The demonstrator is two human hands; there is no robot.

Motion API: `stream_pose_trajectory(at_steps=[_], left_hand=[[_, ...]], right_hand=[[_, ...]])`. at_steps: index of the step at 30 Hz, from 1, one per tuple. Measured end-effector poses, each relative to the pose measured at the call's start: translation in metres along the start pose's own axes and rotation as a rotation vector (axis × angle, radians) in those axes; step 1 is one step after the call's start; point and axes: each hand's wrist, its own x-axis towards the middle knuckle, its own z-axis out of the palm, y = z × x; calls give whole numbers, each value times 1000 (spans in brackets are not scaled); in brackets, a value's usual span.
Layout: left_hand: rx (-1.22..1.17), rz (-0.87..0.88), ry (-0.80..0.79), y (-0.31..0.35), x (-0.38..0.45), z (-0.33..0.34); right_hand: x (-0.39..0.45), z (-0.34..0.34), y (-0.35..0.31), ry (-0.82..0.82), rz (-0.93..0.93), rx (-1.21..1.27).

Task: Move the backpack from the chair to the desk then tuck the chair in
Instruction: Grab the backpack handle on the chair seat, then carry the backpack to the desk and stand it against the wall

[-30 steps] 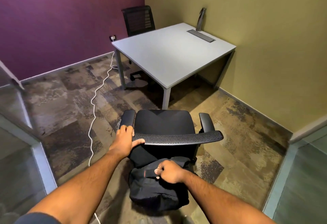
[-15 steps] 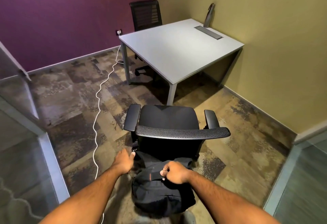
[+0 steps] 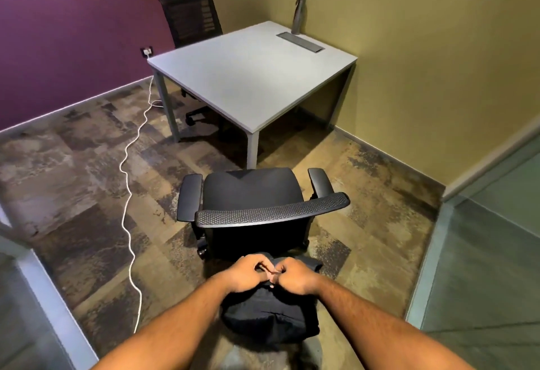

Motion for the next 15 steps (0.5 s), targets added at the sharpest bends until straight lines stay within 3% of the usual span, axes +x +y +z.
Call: stream_pose_trajectory(at_steps=[10, 15], left_hand=[[572, 72, -265, 88, 56, 19], [598, 140, -335, 144, 99, 34]], right_hand=[[-34, -51, 65, 84, -6, 382], [-52, -102, 112, 112, -11, 521]])
